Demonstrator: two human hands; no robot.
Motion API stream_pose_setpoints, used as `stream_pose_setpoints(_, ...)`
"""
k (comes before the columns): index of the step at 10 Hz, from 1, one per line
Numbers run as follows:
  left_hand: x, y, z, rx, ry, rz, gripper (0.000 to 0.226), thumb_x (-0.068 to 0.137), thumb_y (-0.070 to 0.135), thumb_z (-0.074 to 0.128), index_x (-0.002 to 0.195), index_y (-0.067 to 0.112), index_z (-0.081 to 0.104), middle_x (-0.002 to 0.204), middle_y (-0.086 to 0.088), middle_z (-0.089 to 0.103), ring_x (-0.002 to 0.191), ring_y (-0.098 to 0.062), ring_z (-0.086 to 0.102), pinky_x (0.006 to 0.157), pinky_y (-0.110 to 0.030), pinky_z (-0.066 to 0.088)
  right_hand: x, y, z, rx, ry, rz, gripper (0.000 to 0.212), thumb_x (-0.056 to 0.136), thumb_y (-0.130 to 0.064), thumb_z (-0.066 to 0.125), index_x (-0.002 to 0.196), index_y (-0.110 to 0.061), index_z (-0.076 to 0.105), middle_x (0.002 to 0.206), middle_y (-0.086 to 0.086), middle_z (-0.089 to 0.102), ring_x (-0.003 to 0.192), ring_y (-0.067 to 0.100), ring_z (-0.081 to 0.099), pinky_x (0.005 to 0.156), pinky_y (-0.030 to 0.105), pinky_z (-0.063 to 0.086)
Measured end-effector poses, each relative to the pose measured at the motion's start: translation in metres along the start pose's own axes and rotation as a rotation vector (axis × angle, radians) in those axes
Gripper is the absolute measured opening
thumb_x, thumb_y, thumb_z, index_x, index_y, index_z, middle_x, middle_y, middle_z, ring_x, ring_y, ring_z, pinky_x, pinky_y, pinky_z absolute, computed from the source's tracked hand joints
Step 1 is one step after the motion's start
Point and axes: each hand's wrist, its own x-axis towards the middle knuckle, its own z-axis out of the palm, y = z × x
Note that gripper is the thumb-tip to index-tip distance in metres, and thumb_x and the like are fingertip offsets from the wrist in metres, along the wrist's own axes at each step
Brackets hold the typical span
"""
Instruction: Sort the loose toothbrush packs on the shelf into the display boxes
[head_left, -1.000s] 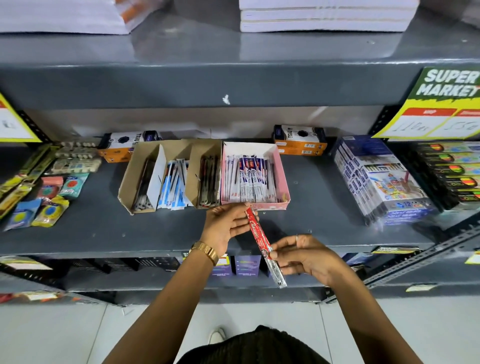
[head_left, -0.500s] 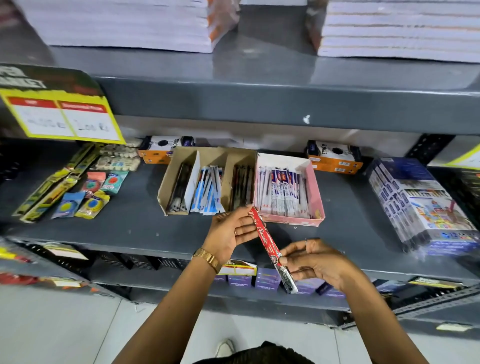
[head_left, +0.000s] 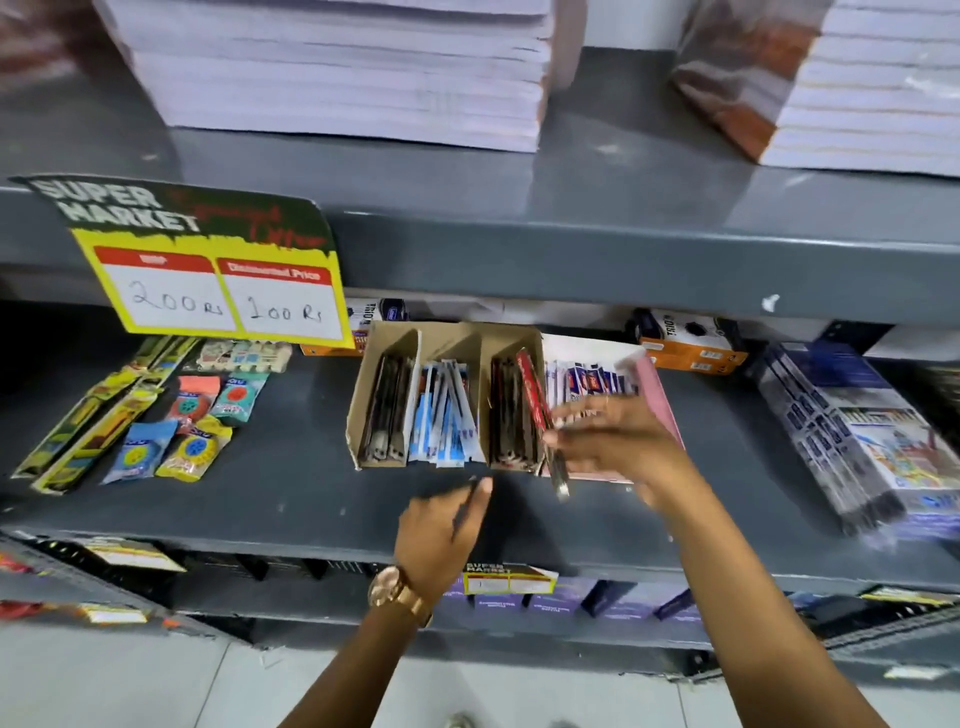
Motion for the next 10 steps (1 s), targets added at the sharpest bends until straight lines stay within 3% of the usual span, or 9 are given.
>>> stream_pose_setpoints(1,-0.007,-0.016,-0.003,0.241,-0.054,0.153,0.023,0.089,0.035,0.055,0.091,0.023,0.075,0.071,0.001,0.075,0.056,-0.019,0.068,0.043,-0.027,0.054,0.045,-0.021,0.022,-0.276,0.170,-0.014,0.032,0.071,0.002,0.077,0.096,-0.010,0.062,0.081,0.013,0.072,0.066,0.021,0.071,0.064,0.033,0.061)
stream_pose_setpoints(2,-0.007,-0.020,-0.006,0.217,-0.071,0.165,0.030,0.089,0.037,0.051,0.095,0.021,0.076,0.080,0.000,0.077,0.062,-0.022,0.072,0.044,-0.030,0.057,0.080,-0.028,0.044,-0.767,0.274,-0.042,0.034,0.073,0.001,0.069,0.107,-0.002,0.062,0.100,0.018,0.072,0.082,0.026,0.072,0.077,0.033,0.060)
stream_pose_setpoints(3,-0.006,-0.014,-0.005,0.269,-0.042,0.165,0.034,0.088,0.038,0.047,0.090,0.022,0.077,0.087,0.003,0.078,0.072,-0.018,0.073,0.045,-0.025,0.055,0.094,-0.022,0.066,-1.139,0.355,-0.081,0.041,0.077,0.002,0.062,0.117,-0.001,0.056,0.115,0.019,0.066,0.109,0.035,0.063,0.088,0.036,0.053)
stream_pose_setpoints(4,-0.009,-0.014,-0.005,0.336,-0.051,0.232,0.033,0.087,0.035,0.048,0.090,0.021,0.077,0.091,0.003,0.078,0.082,-0.014,0.073,0.050,-0.022,0.053,0.097,-0.012,0.084,-1.299,0.353,-0.060,0.034,0.084,0.001,0.059,0.118,-0.002,0.058,0.116,0.017,0.065,0.110,0.033,0.062,0.087,0.037,0.053)
stream_pose_setpoints(7,-0.013,-0.021,0.003,0.346,-0.135,0.329,0.028,0.088,0.029,0.055,0.095,0.014,0.077,0.098,-0.004,0.077,0.095,-0.019,0.071,0.067,-0.030,0.061,0.093,0.006,0.095,-1.375,0.286,-0.067,0.033,0.084,-0.003,0.061,0.117,0.000,0.056,0.114,0.019,0.063,0.107,0.034,0.063,0.086,0.040,0.054)
stream_pose_setpoints(9,-0.016,-0.020,0.001,0.396,-0.165,0.322,0.030,0.089,0.032,0.053,0.094,0.014,0.078,0.099,-0.003,0.077,0.094,-0.018,0.072,0.062,-0.029,0.059,0.063,0.002,0.076,-1.076,0.365,-0.219,0.028,0.087,-0.017,0.056,0.109,-0.001,0.065,0.108,0.022,0.066,0.102,0.039,0.062,0.086,0.040,0.052)
stream_pose_setpoints(10,-0.014,-0.013,0.001,0.462,-0.166,0.338,0.021,0.086,0.030,0.065,0.091,0.015,0.077,0.096,-0.001,0.077,0.082,-0.019,0.073,0.053,-0.029,0.058,0.037,0.005,0.057,-1.016,0.380,-0.296,0.028,0.088,-0.017,0.052,0.106,-0.009,0.071,0.107,0.019,0.070,0.101,0.036,0.063,0.087,0.037,0.053)
